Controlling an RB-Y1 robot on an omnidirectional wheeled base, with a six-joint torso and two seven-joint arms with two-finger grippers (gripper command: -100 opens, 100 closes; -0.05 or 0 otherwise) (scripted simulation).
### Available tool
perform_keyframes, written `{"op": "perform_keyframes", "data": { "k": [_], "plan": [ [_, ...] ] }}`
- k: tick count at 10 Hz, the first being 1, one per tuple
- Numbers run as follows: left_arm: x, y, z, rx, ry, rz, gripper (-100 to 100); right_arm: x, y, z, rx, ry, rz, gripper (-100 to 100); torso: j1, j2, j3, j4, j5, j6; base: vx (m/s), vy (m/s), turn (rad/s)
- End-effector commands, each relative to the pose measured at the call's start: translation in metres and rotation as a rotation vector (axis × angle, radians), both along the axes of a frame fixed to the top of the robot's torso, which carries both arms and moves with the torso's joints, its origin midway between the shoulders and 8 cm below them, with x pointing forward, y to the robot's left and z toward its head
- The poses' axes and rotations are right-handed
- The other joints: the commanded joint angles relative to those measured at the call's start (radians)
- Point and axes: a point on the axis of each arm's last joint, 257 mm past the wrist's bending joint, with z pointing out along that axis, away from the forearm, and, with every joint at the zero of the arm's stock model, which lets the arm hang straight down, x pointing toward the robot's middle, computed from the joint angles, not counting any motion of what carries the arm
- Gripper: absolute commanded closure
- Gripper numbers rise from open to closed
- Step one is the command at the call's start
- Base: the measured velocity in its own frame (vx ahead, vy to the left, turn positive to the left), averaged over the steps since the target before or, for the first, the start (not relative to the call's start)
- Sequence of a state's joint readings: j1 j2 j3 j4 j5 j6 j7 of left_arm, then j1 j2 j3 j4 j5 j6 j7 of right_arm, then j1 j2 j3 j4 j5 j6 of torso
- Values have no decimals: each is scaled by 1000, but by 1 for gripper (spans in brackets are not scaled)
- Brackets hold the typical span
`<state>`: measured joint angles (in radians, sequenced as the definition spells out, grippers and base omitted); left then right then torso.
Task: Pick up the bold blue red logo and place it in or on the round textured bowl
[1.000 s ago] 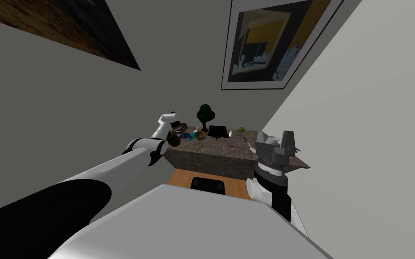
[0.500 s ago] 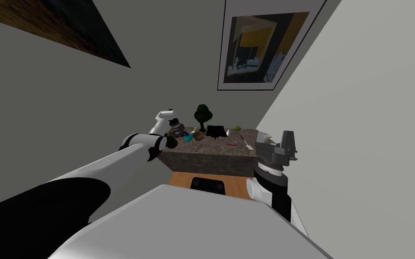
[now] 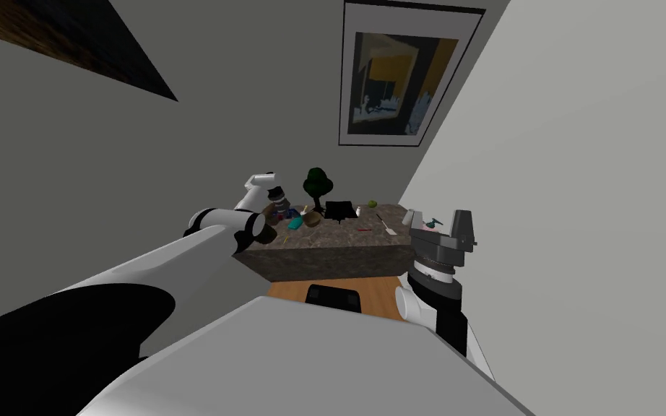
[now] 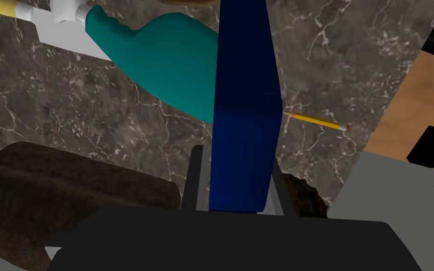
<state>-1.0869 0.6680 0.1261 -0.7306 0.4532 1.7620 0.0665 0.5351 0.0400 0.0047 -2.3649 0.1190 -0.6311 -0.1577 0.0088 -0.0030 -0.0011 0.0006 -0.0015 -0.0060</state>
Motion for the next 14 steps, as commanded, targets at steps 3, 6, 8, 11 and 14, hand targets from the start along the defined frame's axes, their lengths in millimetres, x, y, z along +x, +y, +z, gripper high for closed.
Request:
{"op": "perform_keyframes", "data": {
  "k": [3,6,8,11,14],
  "plan": [
    [-4,14,10,15,25,53,100,0,0,0,0,0,0,0,0,0,0,0,0,0,4,-18,-182],
    [-11,31,19,34,51,111,100,0,0,0,0,0,0,0,-4,0,0,0,-1,0,11,-43,-265],
    [-14,36,22,40,58,128,100,0,0,0,0,0,0,0,-3,0,0,1,-2,-2,16,-26,-123],
    [-20,48,29,53,76,175,100,0,0,0,0,0,0,0,-4,1,1,1,-2,-1,21,-30,-209],
    [-23,53,32,59,84,195,100,0,0,0,0,0,0,0,-5,1,2,2,-3,-1,15,-22,-169]
  ]
}}
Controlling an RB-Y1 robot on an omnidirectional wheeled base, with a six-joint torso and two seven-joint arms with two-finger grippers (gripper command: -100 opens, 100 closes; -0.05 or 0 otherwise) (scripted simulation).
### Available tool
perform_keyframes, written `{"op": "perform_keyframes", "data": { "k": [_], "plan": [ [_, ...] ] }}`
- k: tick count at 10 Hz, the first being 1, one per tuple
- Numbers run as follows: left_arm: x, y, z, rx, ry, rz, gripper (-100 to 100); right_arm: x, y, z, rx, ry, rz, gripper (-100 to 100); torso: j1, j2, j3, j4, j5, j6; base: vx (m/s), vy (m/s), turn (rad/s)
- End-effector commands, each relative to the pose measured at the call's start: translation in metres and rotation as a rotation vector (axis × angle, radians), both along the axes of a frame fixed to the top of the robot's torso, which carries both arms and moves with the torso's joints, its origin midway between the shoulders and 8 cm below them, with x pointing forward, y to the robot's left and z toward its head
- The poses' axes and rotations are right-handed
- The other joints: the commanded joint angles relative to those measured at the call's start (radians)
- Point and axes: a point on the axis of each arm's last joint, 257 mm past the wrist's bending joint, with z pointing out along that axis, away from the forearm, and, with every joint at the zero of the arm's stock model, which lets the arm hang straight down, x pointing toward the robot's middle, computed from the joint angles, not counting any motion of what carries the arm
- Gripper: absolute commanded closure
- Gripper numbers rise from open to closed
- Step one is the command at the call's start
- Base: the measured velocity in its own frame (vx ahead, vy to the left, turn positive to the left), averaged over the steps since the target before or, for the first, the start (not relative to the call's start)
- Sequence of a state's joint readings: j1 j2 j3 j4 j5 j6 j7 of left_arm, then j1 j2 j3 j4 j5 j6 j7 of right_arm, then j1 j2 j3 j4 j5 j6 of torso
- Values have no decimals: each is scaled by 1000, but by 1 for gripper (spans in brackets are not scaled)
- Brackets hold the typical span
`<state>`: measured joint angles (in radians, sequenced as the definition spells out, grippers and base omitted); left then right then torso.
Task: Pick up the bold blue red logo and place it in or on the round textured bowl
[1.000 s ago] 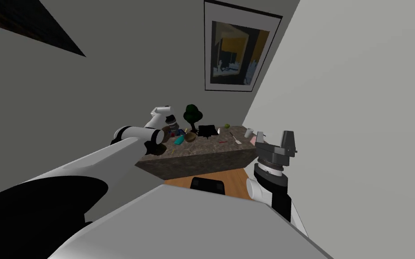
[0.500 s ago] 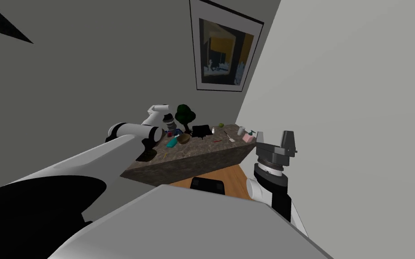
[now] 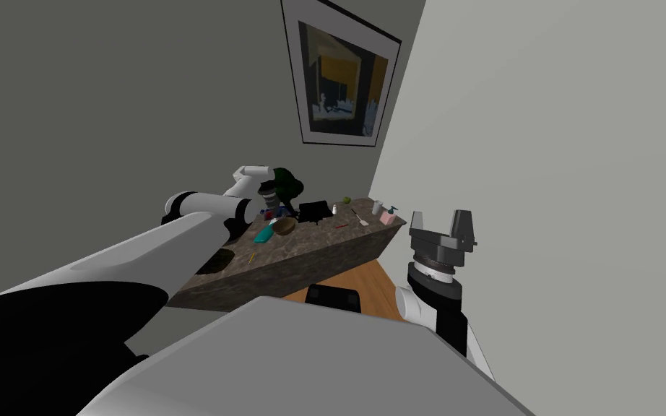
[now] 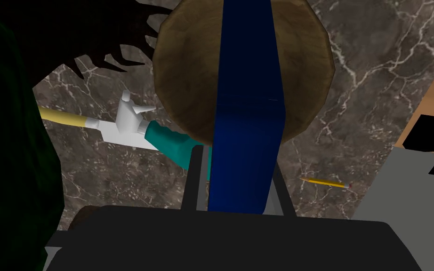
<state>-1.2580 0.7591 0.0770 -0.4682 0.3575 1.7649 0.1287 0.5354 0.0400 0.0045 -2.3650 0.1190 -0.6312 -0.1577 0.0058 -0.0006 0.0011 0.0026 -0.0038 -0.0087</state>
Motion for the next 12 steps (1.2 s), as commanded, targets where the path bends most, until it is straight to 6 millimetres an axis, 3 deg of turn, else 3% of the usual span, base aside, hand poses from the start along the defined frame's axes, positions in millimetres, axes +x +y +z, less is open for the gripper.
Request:
{"op": "perform_keyframes", "data": {
  "k": [1,5,6,7,12],
  "plan": [
    [0,0,0,0,0,0,-100,0,0,0,0,0,0,0,0,0,0,0,0,0,2,-3,12],
    [0,0,0,0,1,0,-100,0,0,0,0,0,0,0,1,0,0,0,0,1,0,0,0],
    [0,0,0,0,1,0,0,0,0,0,0,0,0,0,1,0,0,0,0,1,0,0,0],
    [-3,1,16,1,2,1,-100,0,0,0,0,0,0,0,1,0,0,0,0,1,9,-8,-22],
    [-11,2,54,4,5,5,-100,0,0,0,0,0,0,0,-2,-1,1,3,-3,2,15,-7,-17]
  ]
}}
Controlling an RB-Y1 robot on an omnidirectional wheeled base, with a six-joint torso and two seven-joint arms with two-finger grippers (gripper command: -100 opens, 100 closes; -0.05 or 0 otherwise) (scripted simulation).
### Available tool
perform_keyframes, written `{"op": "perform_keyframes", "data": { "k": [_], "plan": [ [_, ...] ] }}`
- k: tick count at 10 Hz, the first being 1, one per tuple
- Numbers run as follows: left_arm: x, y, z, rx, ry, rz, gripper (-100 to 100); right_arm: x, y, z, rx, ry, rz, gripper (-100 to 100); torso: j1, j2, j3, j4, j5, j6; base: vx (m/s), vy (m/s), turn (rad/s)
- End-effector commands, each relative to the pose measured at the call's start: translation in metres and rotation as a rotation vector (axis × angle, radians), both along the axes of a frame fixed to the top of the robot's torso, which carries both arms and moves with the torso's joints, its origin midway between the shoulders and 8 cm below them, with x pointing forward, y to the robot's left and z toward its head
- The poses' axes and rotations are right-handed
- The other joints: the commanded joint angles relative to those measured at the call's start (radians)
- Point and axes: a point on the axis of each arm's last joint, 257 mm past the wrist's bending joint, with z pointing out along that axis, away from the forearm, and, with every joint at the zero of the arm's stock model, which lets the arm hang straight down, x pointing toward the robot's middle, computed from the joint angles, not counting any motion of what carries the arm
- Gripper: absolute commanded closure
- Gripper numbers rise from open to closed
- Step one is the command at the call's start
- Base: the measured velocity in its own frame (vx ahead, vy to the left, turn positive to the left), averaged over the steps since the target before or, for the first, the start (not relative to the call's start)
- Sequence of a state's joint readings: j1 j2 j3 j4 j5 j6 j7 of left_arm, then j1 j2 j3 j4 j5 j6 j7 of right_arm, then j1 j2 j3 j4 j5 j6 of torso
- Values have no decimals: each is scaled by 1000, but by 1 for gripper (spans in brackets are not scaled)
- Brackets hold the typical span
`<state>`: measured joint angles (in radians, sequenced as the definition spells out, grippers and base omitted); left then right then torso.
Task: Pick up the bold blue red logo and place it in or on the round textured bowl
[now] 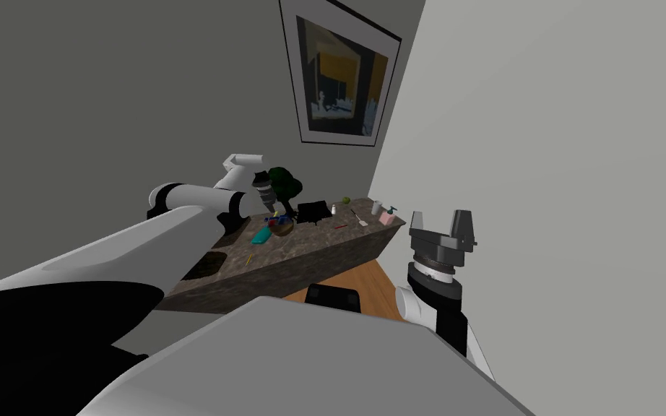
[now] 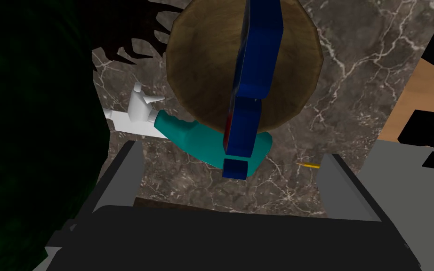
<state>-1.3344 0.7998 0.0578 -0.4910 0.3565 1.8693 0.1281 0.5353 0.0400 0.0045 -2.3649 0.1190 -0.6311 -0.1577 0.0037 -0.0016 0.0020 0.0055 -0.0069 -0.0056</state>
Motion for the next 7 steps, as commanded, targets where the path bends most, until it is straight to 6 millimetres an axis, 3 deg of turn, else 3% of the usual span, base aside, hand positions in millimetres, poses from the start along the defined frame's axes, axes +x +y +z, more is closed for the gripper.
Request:
{"op": "perform_keyframes", "data": {
  "k": [1,2,7],
  "plan": [
    [0,0,0,0,0,0,-100,0,0,0,0,0,0,0,0,0,0,0,0,0,6,-2,-1],
    [-1,0,1,-1,3,1,0,0,0,0,0,0,0,0,0,0,0,0,0,0,0,0,0],
    [-1,0,0,-1,4,1,0,0,0,0,0,0,0,0,0,-1,0,0,0,1,0,0,0]
  ]
}}
